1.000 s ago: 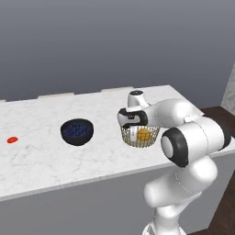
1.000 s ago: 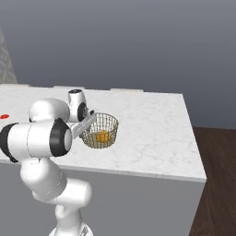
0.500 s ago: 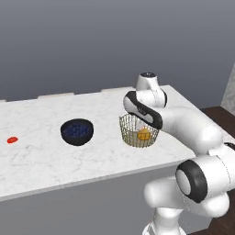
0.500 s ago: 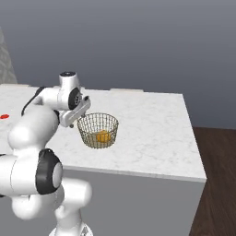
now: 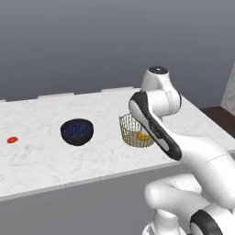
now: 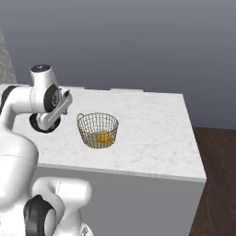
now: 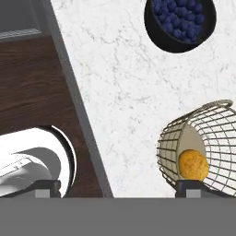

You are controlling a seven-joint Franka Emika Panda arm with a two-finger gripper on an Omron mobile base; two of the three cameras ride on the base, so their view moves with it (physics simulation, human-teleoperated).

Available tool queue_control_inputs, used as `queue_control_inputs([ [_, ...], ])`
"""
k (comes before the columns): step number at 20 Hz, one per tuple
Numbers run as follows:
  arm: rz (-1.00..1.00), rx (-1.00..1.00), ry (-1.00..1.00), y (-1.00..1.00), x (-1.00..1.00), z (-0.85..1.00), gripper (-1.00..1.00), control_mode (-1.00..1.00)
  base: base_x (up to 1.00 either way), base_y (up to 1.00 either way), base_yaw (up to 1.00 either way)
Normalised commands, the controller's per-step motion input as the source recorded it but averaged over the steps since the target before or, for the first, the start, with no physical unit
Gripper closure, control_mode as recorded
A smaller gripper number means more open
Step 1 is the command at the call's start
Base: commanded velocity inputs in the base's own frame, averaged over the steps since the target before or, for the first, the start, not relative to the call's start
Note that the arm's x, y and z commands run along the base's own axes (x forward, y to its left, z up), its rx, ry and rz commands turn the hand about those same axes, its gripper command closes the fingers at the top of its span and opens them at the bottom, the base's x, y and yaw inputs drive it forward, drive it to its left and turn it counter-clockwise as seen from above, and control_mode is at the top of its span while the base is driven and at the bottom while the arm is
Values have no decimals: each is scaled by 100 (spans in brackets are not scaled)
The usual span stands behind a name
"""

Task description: Open the cabinet, pick up the bread from the cabinet and place it in the basket. Then move the basket to the dining counter.

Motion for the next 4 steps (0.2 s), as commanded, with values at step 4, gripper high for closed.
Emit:
queue_control_inputs([
  [4, 11, -3, 0, 57, -54, -3, -100, -100, 0, 0, 0],
])
